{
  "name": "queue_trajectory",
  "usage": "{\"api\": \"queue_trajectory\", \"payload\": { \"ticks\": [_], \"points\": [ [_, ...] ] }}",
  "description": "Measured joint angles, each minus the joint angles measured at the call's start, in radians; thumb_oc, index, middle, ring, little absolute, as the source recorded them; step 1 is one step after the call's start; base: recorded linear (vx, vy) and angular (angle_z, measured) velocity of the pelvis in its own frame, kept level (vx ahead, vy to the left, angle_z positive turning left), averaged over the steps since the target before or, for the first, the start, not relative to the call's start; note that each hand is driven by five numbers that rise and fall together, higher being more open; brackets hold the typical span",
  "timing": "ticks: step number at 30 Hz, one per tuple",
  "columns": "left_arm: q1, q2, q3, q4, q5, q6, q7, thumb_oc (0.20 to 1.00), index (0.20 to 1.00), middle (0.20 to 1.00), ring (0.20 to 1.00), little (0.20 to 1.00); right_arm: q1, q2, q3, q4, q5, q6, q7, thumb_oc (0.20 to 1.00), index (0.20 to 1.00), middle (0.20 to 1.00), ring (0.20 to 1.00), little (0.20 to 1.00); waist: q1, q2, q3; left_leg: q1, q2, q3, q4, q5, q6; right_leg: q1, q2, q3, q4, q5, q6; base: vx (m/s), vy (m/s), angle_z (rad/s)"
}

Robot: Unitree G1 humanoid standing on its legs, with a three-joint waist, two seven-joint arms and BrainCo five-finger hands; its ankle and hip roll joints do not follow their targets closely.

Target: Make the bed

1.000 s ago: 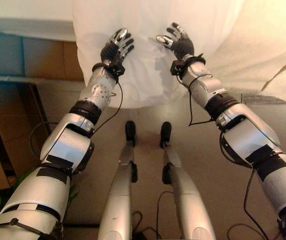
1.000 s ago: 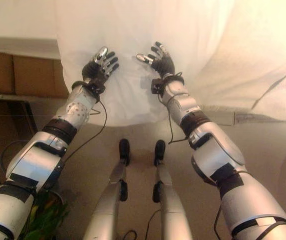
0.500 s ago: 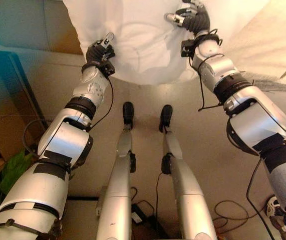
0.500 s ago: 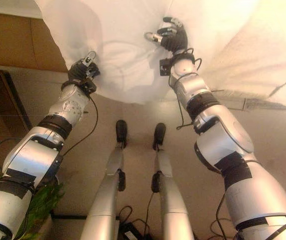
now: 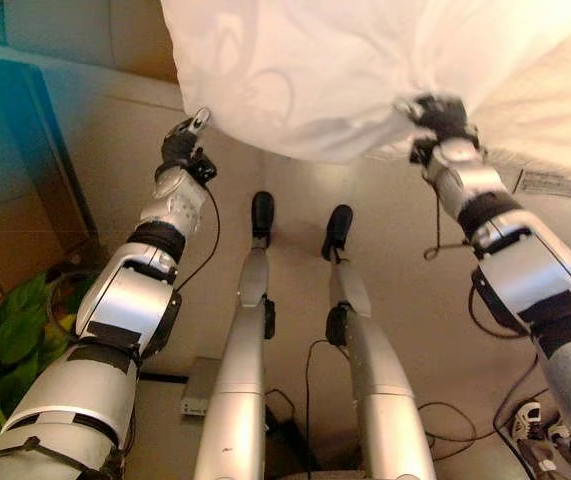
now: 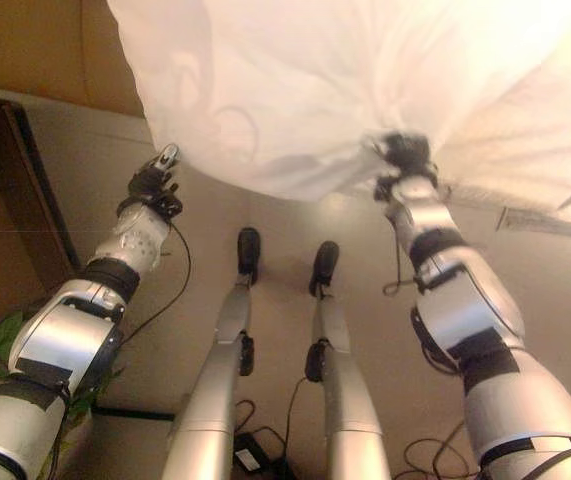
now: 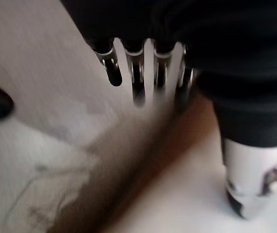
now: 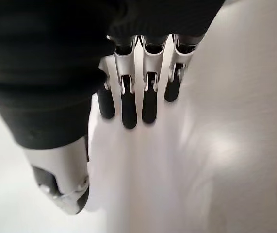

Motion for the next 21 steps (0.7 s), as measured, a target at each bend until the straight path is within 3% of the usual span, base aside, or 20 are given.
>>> {"api": "queue_trajectory", "payload": {
  "ticks": [8,14,18,20,21],
  "points": [
    [0.285,0.033,0.13,-0.019,0.001,-0.018,-0.011,1.0,1.0,1.0,1.0,1.0,0.44,-0.022,-0.225,0.067,-0.002,0.0,0.001,1.0,1.0,1.0,1.0,1.0,-0.033,0.001,0.002,0.096,-0.018,0.008,-0.005,0.001,0.002,0.03,-0.029,0.014,0.131,-0.065,0.014,-0.04,-0.011,0.01],
    [0.441,0.015,0.163,-0.022,0.044,-0.02,-0.01,1.0,1.0,1.0,1.0,1.0,0.603,0.022,-0.259,0.055,-0.028,-0.013,0.001,1.0,1.0,1.0,1.0,1.0,-0.033,0.0,0.002,0.196,-0.016,0.029,-0.003,-0.01,-0.011,0.066,-0.041,0.041,0.247,-0.126,0.001,-0.06,0.0,-0.05],
    [0.566,-0.024,0.166,-0.064,0.193,-0.016,-0.031,1.0,1.0,1.0,1.0,1.0,0.665,0.091,-0.25,-0.08,-0.058,-0.043,0.02,1.0,1.0,1.0,1.0,1.0,-0.033,-0.002,0.016,0.318,-0.007,0.061,0.002,-0.009,-0.007,0.163,-0.026,0.069,0.274,-0.131,-0.011,-0.05,0.017,-0.17],
    [0.645,-0.069,0.16,-0.051,0.27,-0.012,-0.037,1.0,1.0,1.0,1.0,1.0,0.721,0.147,-0.223,-0.159,-0.084,-0.062,0.044,1.0,1.0,1.0,1.0,1.0,-0.033,-0.003,0.018,0.443,0.001,0.071,0.001,-0.03,-0.01,0.283,-0.017,0.082,0.263,-0.145,-0.014,-0.06,0.013,-0.26],
    [0.704,-0.081,0.121,-0.065,0.377,-0.006,-0.036,1.0,1.0,1.0,1.0,1.0,0.763,0.17,-0.213,-0.195,-0.125,-0.069,0.061,1.0,1.0,1.0,1.0,1.0,-0.031,-0.003,0.018,0.538,0.007,0.09,-0.003,-0.046,-0.015,0.37,-0.011,0.096,0.25,-0.151,-0.018,-0.06,0.002,-0.34]
  ]
}}
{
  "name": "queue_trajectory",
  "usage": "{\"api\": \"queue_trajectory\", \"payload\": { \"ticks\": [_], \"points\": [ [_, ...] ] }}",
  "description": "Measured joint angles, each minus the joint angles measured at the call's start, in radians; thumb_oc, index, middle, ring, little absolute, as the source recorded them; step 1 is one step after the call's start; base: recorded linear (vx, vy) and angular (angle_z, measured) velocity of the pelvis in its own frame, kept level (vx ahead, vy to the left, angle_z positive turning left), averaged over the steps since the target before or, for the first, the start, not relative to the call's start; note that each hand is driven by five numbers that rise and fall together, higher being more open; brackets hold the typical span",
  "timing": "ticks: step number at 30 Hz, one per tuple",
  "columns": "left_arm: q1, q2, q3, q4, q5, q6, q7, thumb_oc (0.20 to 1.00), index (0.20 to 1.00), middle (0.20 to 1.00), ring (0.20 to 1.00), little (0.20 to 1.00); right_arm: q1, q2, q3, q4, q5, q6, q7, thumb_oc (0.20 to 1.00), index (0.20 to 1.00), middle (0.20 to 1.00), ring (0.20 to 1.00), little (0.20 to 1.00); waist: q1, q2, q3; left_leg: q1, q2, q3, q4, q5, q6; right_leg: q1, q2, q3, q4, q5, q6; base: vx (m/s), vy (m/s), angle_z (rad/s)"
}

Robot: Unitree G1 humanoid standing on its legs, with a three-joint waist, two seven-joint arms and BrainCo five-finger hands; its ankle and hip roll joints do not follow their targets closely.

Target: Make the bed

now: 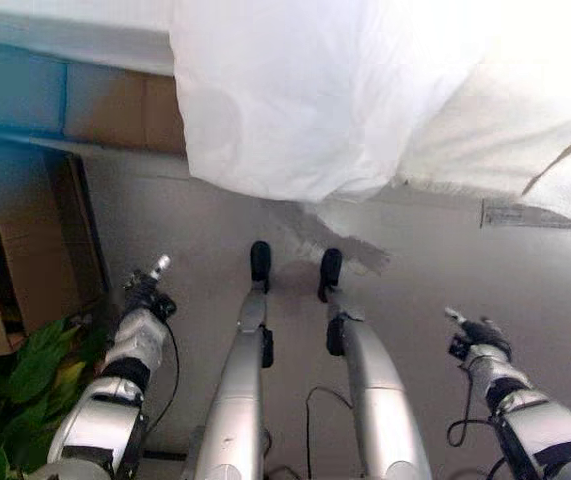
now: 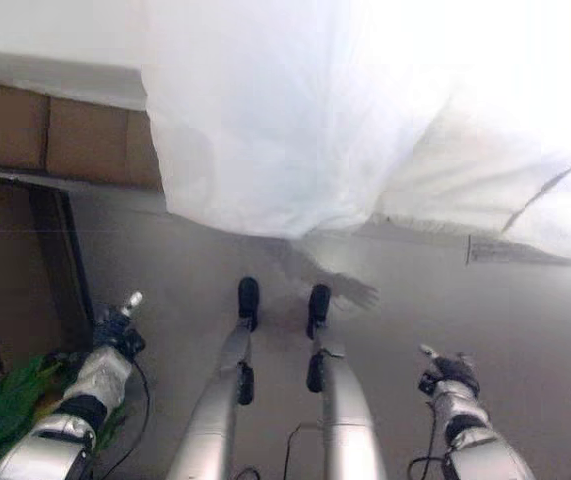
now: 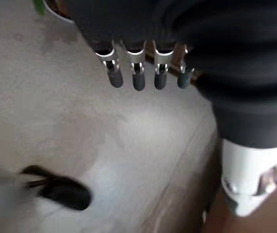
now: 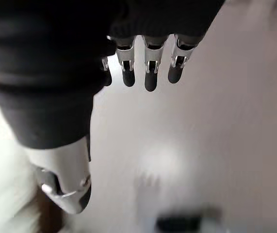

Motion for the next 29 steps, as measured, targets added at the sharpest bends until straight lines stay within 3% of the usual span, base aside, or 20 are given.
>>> {"api": "queue_trajectory", "payload": {
  "ticks": [2,3,5,7,9,11,18,23,29],
  "points": [
    [0.075,0.022,-0.125,-0.032,0.2,0.004,0.003,1.0,1.0,1.0,1.0,1.0,0.067,-0.015,0.042,-0.051,-0.082,-0.012,0.013,1.0,1.0,1.0,1.0,1.0,0.002,0.016,-0.023,0.082,0.012,0.016,0.009,-0.031,-0.004,0.092,0.005,-0.004,-0.024,-0.007,0.002,0.12,-0.023,-0.31],
    [0.092,0.026,-0.125,-0.037,0.263,0.005,-0.001,1.0,1.0,1.0,1.0,1.0,0.076,-0.021,0.044,-0.06,-0.116,-0.013,0.018,1.0,1.0,1.0,1.0,1.0,0.003,0.021,-0.028,0.094,0.015,0.015,0.013,-0.039,-0.005,0.11,0.007,-0.003,-0.034,-0.008,0.001,0.22,-0.029,-0.21],
    [0.193,0.002,-0.082,-0.035,0.47,0.01,-0.001,1.0,1.0,1.0,1.0,1.0,0.184,-0.048,0.055,-0.161,-0.292,-0.016,0.038,1.0,1.0,1.0,1.0,1.0,0.001,0.026,-0.029,0.252,0.023,0.017,-0.036,-0.045,-0.008,0.273,0.02,-0.01,-0.128,0.016,0.032,0.17,-0.013,-0.42],
    [0.241,-0.047,-0.073,0.038,0.528,0.016,-0.014,1.0,1.0,1.0,1.0,1.0,0.252,-0.04,0.035,-0.128,-0.335,-0.02,0.053,1.0,1.0,1.0,1.0,1.0,0.001,0.042,-0.093,0.3,0.038,0.021,-0.045,-0.065,0.005,0.35,0.028,-0.013,-0.187,0.02,0.039,0.11,-0.004,-0.31],
    [0.263,-0.078,-0.087,0.078,0.573,0.032,-0.031,1.0,1.0,1.0,1.0,1.0,0.287,-0.032,0.037,-0.039,-0.363,-0.013,0.068,1.0,1.0,1.0,1.0,1.0,0.001,0.051,-0.163,0.309,0.042,0.018,-0.053,-0.07,0.0,0.367,0.036,-0.015,-0.22,0.023,0.044,0.07,-0.021,-0.01],
    [0.284,-0.1,-0.088,0.089,0.615,0.041,-0.054,1.0,1.0,1.0,1.0,1.0,0.309,-0.019,0.054,0.04,-0.429,0.017,0.087,1.0,1.0,1.0,1.0,1.0,0.003,0.052,-0.188,0.366,0.044,0.019,-0.083,-0.07,-0.001,0.425,0.04,-0.017,-0.258,0.027,0.048,0.06,-0.003,0.09],
    [0.358,-0.126,-0.108,0.138,0.723,0.057,-0.098,1.0,1.0,1.0,1.0,1.0,0.405,0.013,0.087,0.127,-0.577,0.066,0.149,1.0,1.0,1.0,1.0,1.0,0.001,0.052,-0.382,0.468,0.051,0.018,-0.116,-0.078,-0.004,0.569,0.051,-0.03,-0.337,0.03,0.053,0.11,0.003,0.07],
    [0.377,-0.13,-0.08,0.183,0.753,0.068,-0.12,1.0,1.0,1.0,1.0,1.0,0.426,0.026,0.101,0.132,-0.636,0.083,0.175,1.0,1.0,1.0,1.0,1.0,0.002,0.032,-0.444,0.518,0.05,0.02,-0.116,-0.083,-0.002,0.618,0.051,-0.032,-0.344,0.026,0.047,0.07,0.02,0.12],
    [0.413,-0.127,-0.047,0.236,0.752,0.101,-0.144,1.0,1.0,1.0,1.0,1.0,0.44,0.048,0.106,0.132,-0.645,0.091,0.202,1.0,1.0,1.0,1.0,1.0,0.003,0.021,-0.476,0.547,0.045,0.022,-0.116,-0.099,0.004,0.642,0.046,-0.03,-0.334,0.017,0.032,0.03,0.022,-0.01]
  ]
}}
